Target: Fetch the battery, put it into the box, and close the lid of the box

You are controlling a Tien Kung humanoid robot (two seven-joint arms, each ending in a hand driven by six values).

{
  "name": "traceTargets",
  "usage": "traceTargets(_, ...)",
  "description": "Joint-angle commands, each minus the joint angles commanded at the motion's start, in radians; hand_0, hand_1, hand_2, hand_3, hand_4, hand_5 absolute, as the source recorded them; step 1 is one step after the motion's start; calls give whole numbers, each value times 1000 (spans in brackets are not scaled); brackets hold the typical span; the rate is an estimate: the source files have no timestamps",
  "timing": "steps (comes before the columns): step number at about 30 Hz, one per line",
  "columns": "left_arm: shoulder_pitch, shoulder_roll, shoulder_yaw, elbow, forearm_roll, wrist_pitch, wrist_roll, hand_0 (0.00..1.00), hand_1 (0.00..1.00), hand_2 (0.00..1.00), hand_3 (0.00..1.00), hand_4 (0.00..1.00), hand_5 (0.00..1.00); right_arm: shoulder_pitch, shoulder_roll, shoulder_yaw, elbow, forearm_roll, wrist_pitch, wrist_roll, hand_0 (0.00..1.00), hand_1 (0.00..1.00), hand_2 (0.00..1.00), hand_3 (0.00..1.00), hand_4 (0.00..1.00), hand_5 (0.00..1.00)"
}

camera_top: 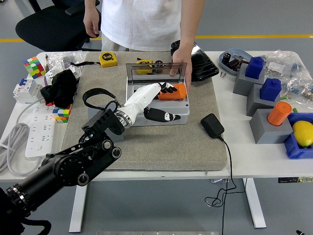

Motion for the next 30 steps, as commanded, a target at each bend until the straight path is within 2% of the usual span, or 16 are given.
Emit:
traceTargets(5, -1, 5, -13, -44, -25, 0, -3, 665, 759, 756, 750, 998, 332, 0, 1, -1, 0, 0, 0, 0, 568, 626, 654, 554, 952, 488)
traceTargets(11, -18, -23, 7, -89, -61, 0, -6, 663, 761, 756, 752, 998, 331, 1, 0, -3, 2, -3, 0, 0, 568, 626, 654, 554, 951, 488)
traceTargets(23, -74, -23, 78, -21, -102, 0, -16, 699, 778, 765, 761, 998, 330, 6, -2, -6, 7, -10, 0, 0, 567, 625, 654, 555, 952, 489)
traceTargets(30, -86, -23, 91, -12, -108, 4, -22, 715, 794, 769, 763, 998, 332, 6, -2, -12, 7, -10, 0, 1, 567, 626, 653, 555, 952, 489)
